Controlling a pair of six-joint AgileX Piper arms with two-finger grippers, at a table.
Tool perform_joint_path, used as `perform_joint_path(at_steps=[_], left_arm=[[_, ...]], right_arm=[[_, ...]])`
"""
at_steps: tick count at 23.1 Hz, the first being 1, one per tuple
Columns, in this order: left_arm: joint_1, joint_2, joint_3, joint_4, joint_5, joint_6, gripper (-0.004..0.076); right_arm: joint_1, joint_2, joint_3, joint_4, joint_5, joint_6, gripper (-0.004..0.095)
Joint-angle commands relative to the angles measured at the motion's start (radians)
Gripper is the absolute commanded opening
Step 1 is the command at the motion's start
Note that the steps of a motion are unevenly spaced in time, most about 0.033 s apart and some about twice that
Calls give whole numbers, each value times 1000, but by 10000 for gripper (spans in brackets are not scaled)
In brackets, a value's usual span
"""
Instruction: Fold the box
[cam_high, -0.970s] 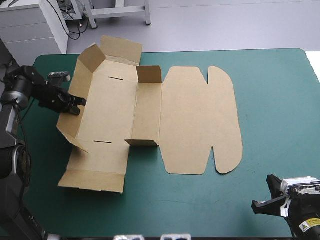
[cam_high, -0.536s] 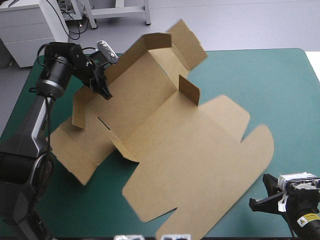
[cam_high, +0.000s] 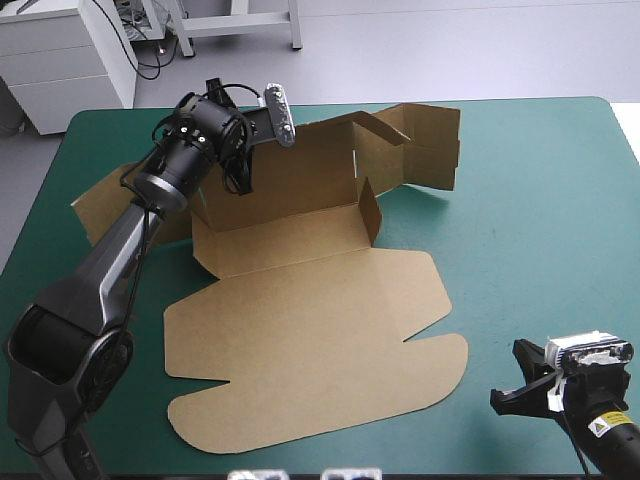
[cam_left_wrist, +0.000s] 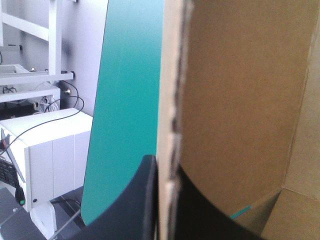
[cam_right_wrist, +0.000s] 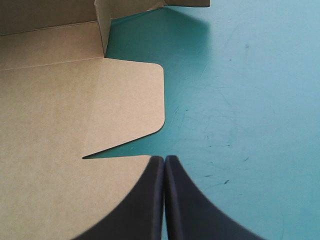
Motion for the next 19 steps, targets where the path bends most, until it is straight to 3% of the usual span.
perform_joint_path(at_steps=[1, 6, 10, 19], left_arm=[[-56, -56, -3, 46, -80, -32, -8], [-139, -59, 147, 210, -173, -122, -8], [-264, -93, 313, 513, -226, -301, -8], [-384, -289, 640, 860, -379, -564, -8]], right_arm=[[3, 19, -29, 8, -71, -11, -12], [3, 19, -29, 7, -69, -11, -12], [3, 19, -29, -6, -68, -9, -12], [3, 19, -29, -11, -65, -9, -12]])
